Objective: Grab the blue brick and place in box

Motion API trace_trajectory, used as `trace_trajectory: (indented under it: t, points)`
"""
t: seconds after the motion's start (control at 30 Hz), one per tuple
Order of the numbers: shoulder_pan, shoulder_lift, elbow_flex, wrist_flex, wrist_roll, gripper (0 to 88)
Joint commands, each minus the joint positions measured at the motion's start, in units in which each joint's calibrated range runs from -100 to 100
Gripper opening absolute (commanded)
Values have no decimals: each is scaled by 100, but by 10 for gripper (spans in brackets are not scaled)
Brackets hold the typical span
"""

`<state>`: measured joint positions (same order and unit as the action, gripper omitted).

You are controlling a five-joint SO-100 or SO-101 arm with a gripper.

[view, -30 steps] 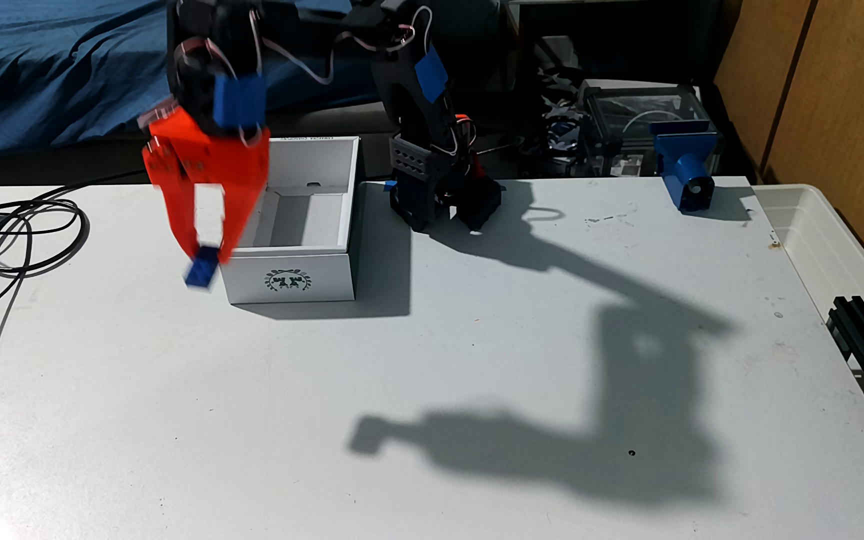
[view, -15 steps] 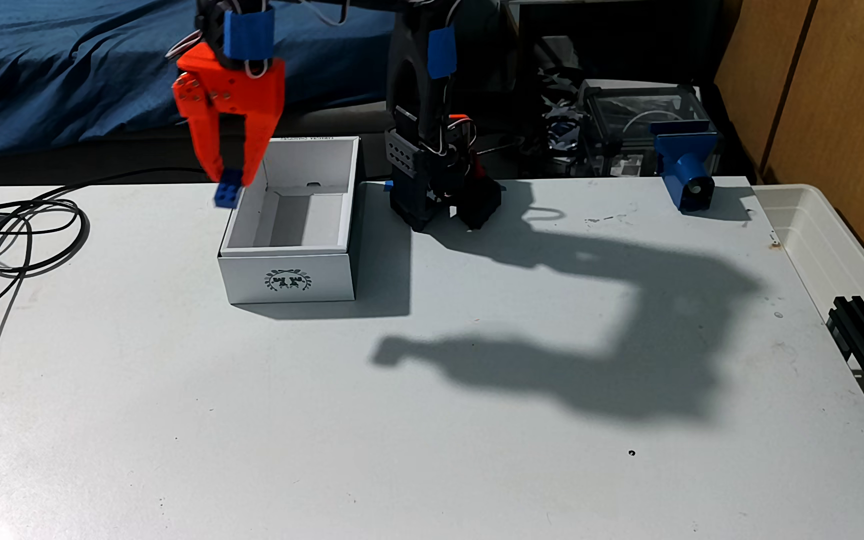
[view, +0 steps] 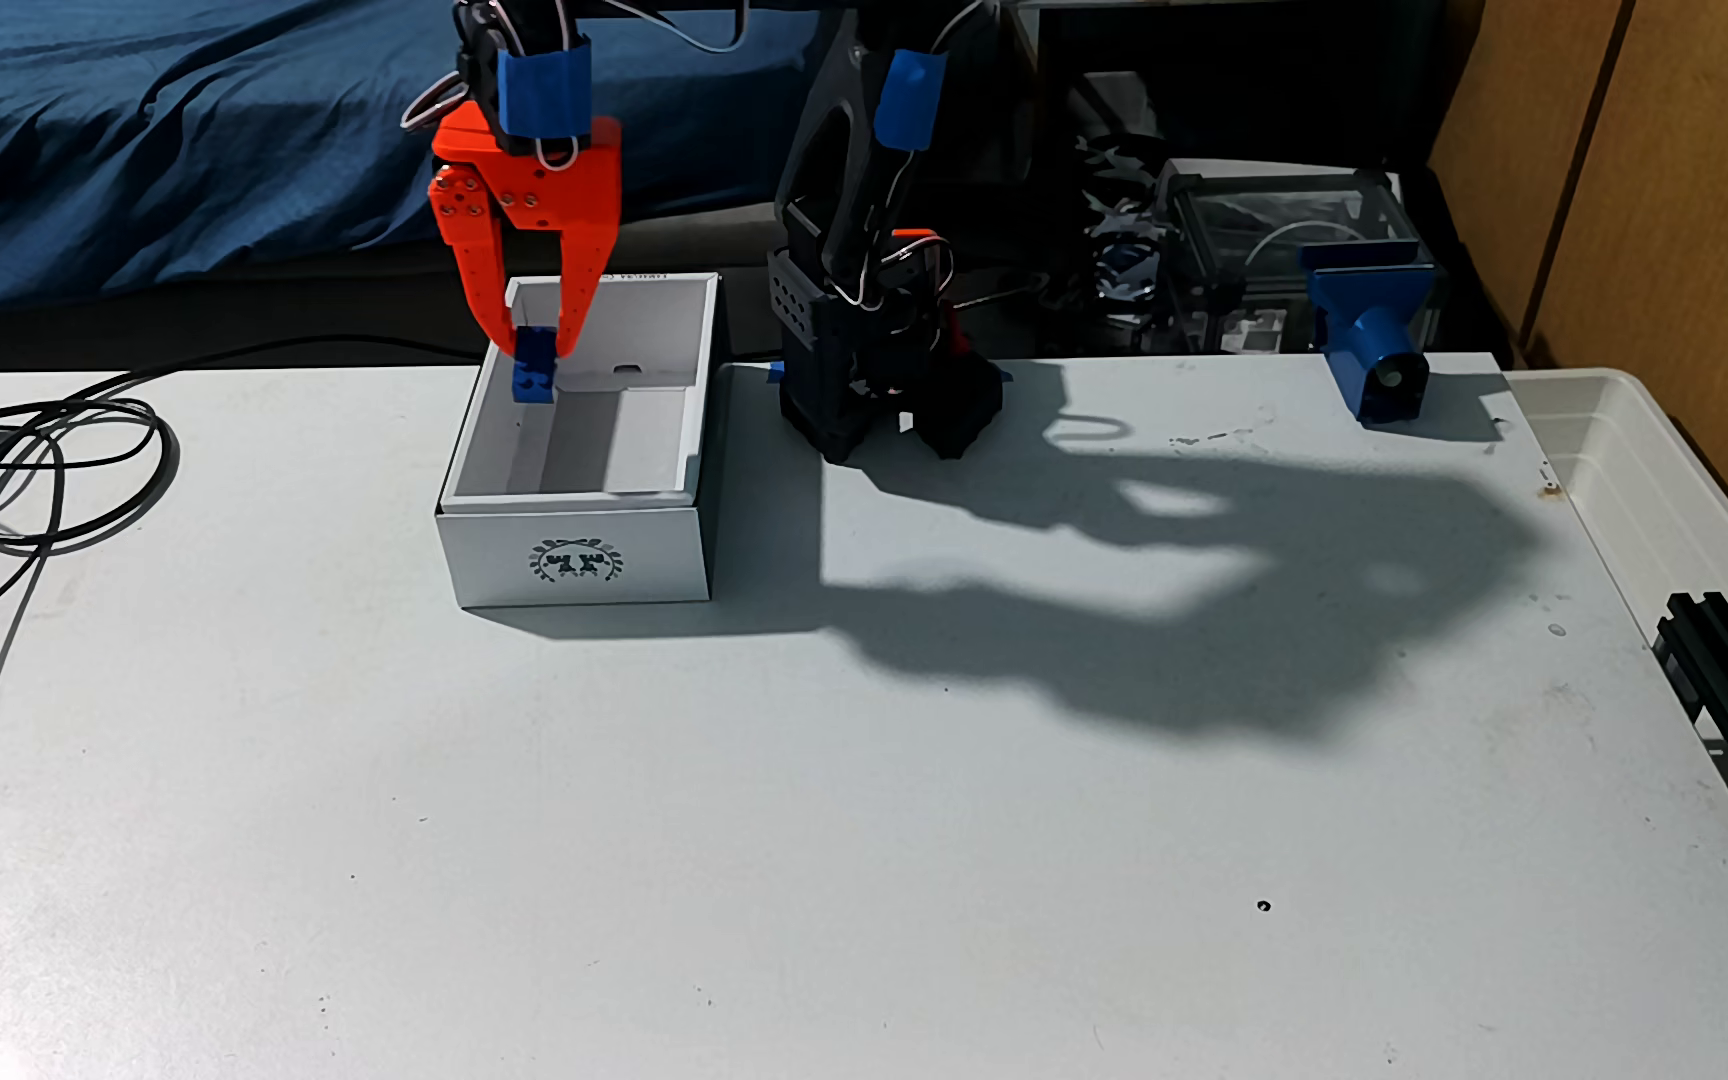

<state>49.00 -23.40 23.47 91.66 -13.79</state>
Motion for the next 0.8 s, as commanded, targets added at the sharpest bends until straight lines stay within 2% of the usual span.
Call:
trace_trajectory:
  t: [0.0,0.47,0.67,0.77]
  points:
    - [159,-354,386,-243,256,11]
    - [352,-481,874,-449,708,18]
    - [360,-455,874,-449,813,93]
    - [352,-455,865,-449,1040,128]
